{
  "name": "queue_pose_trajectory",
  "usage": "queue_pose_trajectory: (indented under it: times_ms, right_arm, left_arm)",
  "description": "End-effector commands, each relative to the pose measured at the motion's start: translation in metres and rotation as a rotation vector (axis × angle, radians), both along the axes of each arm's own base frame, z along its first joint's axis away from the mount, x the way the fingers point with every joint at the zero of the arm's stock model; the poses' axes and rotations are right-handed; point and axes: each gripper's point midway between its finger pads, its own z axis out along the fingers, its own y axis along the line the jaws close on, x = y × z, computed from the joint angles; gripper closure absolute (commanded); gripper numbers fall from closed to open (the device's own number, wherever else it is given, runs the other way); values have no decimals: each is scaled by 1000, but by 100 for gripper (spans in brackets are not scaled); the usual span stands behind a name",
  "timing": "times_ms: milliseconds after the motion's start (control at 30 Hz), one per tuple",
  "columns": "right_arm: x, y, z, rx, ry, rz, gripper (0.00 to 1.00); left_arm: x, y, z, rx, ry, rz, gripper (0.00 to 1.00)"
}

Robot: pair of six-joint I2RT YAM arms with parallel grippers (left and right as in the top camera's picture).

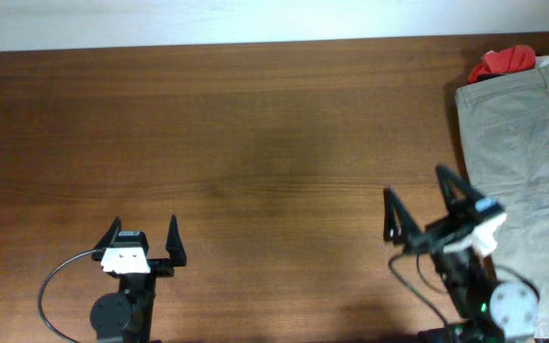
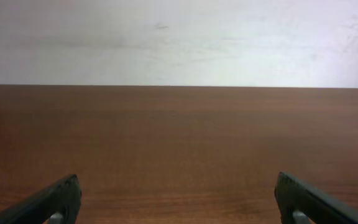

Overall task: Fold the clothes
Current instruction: 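Reach the right gripper to the khaki trousers on the pile and grasp the waistband, then drag the khaki trousers left onto the table center with the right gripper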

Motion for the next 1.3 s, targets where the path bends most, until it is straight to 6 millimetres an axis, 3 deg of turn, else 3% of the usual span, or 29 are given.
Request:
queue_pose_trajectory:
  times_ms: [0,100,267,367,533,567,633,667,767,867,1033,1133,1200,1233,1267]
  right_arm:
    - [41,-13,35,-34,59,-102,1]
    - [92,-55,11,-125,337,-298,1]
    - [136,-106,-31,-193,508,-422,1]
    - [173,-163,-87,-245,732,-514,1]
    - [249,-207,-118,-455,963,-577,1]
    - [257,-215,-129,-489,1010,-601,1]
    - [278,-235,-175,-580,1150,-625,1]
    - [280,-240,-187,-594,1180,-642,1]
    - [282,-251,-253,-722,1299,-625,1]
    - [278,-263,-284,-769,1355,-676,0]
    - [279,-273,-310,-831,1381,-705,19]
    - [280,-277,-310,-838,1377,-729,52]
    - [278,-279,-309,-837,1383,-750,85]
    - [278,-279,-307,-804,1379,-770,95]
    - [279,-279,-304,-779,1373,-786,96]
  left_arm:
    - [0,1,-2,15,6,3,1]
    - [0,1,-2,15,6,3,1]
    - [0,1,-2,15,6,3,1]
    - [0,1,-2,15,6,3,1]
    - [0,1,-2,15,6,3,1]
    - [0,1,-2,15,6,3,1]
    - [0,1,-2,15,6,3,1]
    - [0,1,-2,15,6,3,1]
    - [0,1,-2,15,6,3,1]
    - [0,1,-2,15,6,3,1]
    - [0,1,-2,15,6,3,1]
    - [0,1,-2,15,6,3,1]
    - [0,1,-2,15,6,3,1]
    - [0,1,-2,15,6,3,1]
    - [0,1,-2,15,6,3,1]
